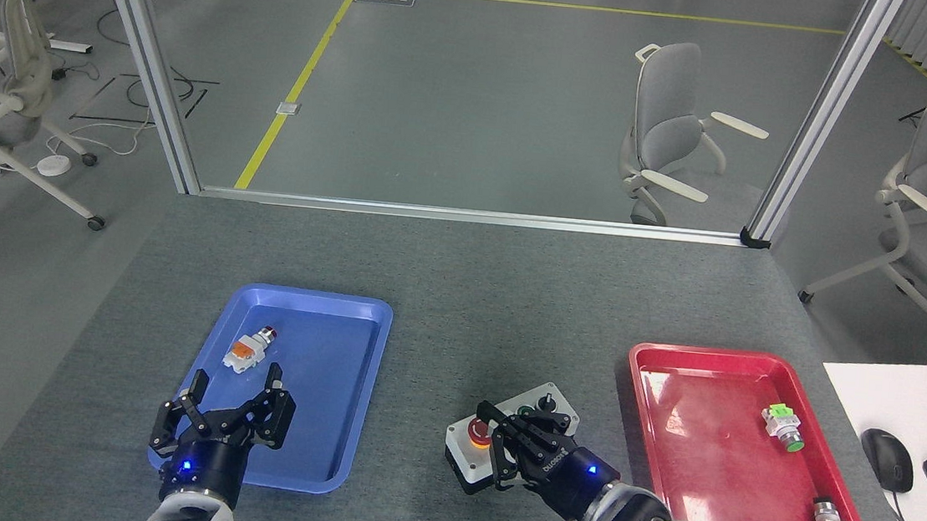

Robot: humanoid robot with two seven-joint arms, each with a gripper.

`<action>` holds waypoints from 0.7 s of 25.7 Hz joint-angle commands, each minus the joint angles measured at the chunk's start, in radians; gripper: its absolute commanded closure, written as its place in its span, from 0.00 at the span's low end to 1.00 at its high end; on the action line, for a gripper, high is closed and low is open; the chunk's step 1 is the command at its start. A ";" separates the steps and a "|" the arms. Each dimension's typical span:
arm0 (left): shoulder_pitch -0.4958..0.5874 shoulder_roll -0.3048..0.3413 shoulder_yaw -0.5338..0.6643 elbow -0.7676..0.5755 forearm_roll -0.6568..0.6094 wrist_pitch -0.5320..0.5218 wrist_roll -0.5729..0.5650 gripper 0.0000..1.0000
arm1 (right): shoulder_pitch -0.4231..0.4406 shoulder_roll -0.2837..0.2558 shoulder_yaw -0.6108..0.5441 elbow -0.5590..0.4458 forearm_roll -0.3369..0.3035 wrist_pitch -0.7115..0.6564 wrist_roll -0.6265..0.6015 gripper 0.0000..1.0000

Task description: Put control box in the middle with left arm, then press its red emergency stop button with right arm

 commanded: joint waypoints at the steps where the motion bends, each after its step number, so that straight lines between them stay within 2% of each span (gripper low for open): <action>1: 0.004 -0.006 0.000 0.001 0.004 -0.003 -0.011 0.01 | -0.001 -0.002 0.013 0.008 0.001 0.001 -0.001 1.00; 18: 0.003 -0.010 0.000 0.001 0.009 -0.003 -0.011 0.01 | 0.003 0.004 0.021 0.060 0.004 0.032 -0.003 1.00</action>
